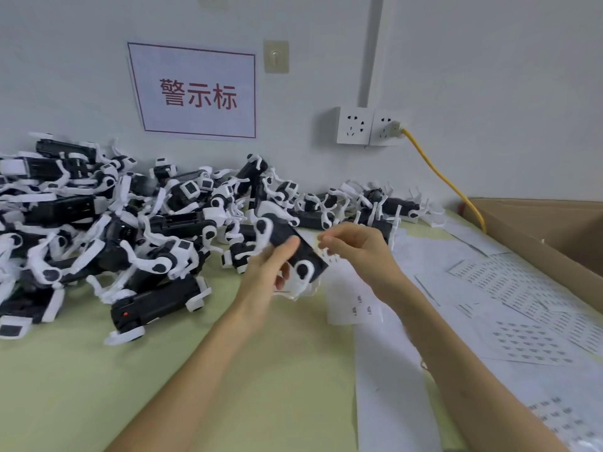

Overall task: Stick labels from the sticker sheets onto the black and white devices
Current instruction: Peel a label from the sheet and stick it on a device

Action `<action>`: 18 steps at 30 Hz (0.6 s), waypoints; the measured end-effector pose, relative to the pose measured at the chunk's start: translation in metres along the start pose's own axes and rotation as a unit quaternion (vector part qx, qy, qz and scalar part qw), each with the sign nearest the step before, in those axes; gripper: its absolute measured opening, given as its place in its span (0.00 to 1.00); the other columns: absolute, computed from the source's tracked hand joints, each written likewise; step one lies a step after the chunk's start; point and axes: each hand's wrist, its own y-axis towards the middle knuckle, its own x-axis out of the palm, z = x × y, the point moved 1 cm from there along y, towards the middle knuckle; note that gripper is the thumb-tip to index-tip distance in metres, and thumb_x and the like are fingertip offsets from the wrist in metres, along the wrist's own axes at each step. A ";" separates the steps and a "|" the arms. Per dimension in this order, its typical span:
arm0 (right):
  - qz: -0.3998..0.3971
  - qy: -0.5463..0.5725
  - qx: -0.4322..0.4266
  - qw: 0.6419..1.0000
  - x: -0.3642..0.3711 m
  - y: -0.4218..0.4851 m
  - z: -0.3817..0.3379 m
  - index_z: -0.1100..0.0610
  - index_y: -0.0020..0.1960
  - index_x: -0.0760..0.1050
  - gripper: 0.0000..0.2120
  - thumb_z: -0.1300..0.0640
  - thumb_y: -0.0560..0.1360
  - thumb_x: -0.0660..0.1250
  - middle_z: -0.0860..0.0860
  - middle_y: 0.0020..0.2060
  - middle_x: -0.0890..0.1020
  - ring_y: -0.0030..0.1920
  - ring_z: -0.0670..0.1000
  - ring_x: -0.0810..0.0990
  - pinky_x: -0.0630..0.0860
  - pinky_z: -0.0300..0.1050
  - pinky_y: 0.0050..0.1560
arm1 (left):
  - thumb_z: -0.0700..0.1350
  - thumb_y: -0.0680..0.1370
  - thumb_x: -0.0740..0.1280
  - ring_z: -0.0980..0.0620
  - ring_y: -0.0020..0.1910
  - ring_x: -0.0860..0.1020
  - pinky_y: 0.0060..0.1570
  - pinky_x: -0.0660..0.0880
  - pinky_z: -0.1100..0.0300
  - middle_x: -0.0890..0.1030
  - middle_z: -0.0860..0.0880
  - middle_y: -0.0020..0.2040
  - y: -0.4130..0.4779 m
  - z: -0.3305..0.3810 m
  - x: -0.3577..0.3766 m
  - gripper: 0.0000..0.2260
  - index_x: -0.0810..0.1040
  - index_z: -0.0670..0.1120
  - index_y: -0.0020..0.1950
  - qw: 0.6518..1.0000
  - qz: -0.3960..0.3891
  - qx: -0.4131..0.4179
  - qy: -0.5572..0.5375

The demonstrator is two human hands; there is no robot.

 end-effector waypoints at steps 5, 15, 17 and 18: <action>0.090 -0.273 0.117 0.951 -0.030 0.004 0.022 0.45 0.47 0.79 0.01 0.49 0.78 0.70 0.43 0.41 0.80 0.44 0.48 0.79 0.73 0.43 0.44 | 0.58 0.80 0.62 0.43 0.40 0.77 0.38 0.67 0.52 0.76 0.38 0.43 0.000 0.006 -0.006 0.25 0.76 0.51 0.25 0.991 -0.113 -0.062 -0.034; 0.043 -0.180 0.198 0.963 -0.038 0.000 0.023 0.52 0.53 0.81 0.09 0.58 0.74 0.76 0.49 0.40 0.83 0.39 0.51 0.80 0.76 0.46 0.47 | 0.56 0.75 0.70 0.41 0.40 0.82 0.29 0.74 0.61 0.83 0.39 0.51 0.002 0.004 -0.010 0.19 0.79 0.43 0.57 0.974 -0.126 -0.162 -0.095; 0.049 -0.078 0.153 0.984 -0.038 0.000 0.018 0.55 0.49 0.84 0.08 0.66 0.75 0.74 0.51 0.34 0.83 0.32 0.51 0.79 0.76 0.44 0.39 | 0.56 0.73 0.71 0.41 0.38 0.81 0.25 0.71 0.62 0.80 0.39 0.48 0.000 0.004 -0.010 0.21 0.81 0.44 0.59 0.976 -0.111 -0.161 -0.097; 0.066 -0.032 0.129 0.989 -0.038 0.001 0.015 0.57 0.48 0.84 0.08 0.68 0.75 0.73 0.51 0.33 0.83 0.31 0.50 0.80 0.77 0.43 0.38 | 0.56 0.72 0.72 0.41 0.37 0.81 0.24 0.70 0.62 0.79 0.39 0.47 -0.001 0.005 -0.010 0.21 0.82 0.44 0.58 0.977 -0.112 -0.158 -0.090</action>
